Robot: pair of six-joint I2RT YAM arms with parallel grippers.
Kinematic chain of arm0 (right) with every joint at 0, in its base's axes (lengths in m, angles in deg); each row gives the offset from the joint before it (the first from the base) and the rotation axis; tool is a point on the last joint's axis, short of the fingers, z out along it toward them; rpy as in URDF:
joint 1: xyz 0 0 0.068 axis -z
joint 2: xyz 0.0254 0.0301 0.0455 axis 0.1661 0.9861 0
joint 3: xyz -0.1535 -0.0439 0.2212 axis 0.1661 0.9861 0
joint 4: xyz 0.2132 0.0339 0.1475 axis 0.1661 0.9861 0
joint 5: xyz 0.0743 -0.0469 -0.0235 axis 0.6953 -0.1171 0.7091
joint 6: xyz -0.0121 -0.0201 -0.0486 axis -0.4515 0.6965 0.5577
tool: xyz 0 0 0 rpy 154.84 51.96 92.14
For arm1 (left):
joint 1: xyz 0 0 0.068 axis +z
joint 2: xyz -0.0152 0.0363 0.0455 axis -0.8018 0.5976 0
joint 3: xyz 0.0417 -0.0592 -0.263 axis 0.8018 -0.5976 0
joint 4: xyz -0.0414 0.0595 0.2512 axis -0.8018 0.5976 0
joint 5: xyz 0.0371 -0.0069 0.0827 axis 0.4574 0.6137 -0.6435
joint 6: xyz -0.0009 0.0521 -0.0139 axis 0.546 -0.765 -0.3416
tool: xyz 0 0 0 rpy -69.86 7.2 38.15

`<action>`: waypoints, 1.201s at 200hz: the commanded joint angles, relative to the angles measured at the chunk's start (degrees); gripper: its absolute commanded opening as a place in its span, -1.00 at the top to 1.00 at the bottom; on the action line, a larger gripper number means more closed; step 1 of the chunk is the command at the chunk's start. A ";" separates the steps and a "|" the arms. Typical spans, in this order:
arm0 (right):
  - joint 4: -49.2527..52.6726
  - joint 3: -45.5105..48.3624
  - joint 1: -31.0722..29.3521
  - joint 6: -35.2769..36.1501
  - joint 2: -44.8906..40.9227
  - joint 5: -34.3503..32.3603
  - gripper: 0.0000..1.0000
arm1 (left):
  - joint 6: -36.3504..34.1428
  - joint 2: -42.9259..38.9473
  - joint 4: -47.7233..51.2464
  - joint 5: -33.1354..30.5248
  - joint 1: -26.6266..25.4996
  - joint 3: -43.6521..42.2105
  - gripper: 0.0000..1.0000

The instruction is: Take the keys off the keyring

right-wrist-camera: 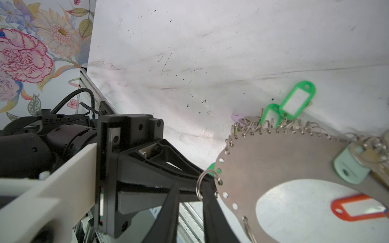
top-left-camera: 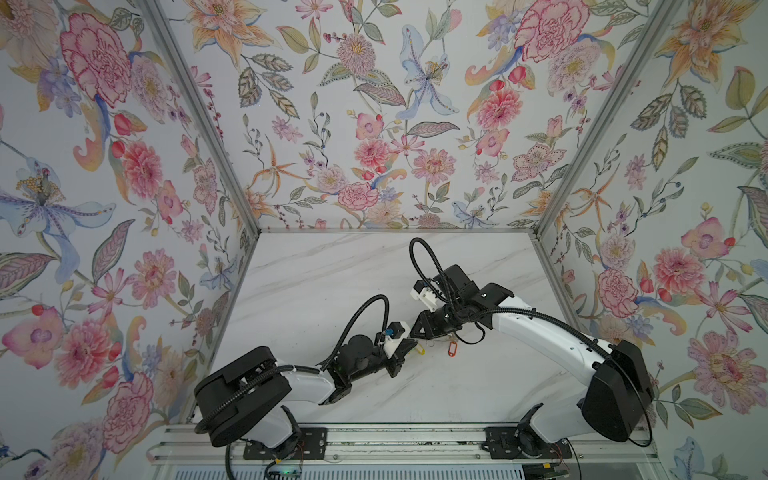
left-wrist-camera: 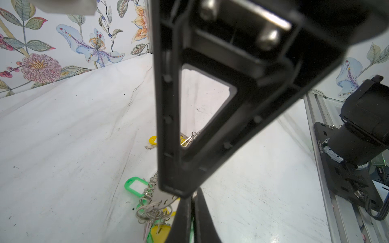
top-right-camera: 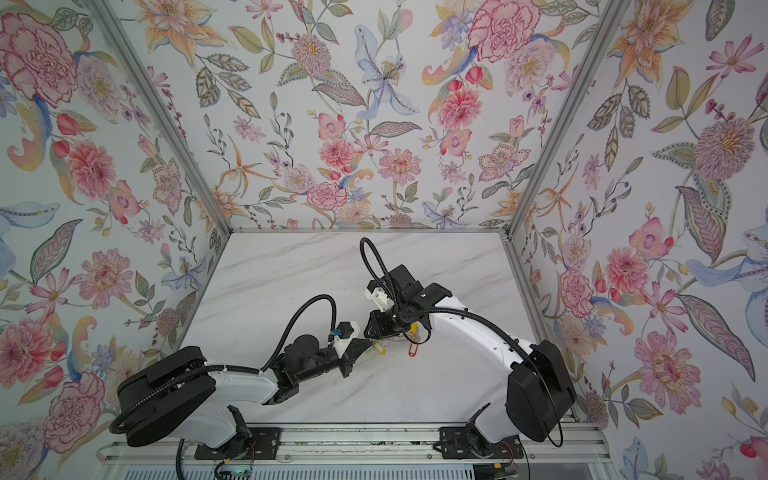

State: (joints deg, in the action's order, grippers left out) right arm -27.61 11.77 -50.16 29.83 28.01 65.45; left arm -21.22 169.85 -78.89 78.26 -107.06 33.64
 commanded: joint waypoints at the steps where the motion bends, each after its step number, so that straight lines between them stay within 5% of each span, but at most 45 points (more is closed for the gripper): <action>1: 3.71 -1.93 -0.29 1.57 0.76 -3.49 0.55 | -0.61 -1.17 -0.84 0.43 0.06 -0.04 1.00; 160: 5.78 -3.55 -2.11 2.09 3.53 -4.45 0.64 | -0.93 -1.34 -0.70 0.53 0.01 0.29 1.00; 240: 6.76 -4.24 -1.96 2.37 3.34 -5.21 0.91 | -1.14 -1.50 -0.45 0.26 0.06 -0.04 1.00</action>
State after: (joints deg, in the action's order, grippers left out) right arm -23.13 9.17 -51.91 31.32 31.03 60.90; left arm -21.26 169.85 -77.40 78.22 -107.06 33.60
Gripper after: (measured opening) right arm 0.058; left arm 0.070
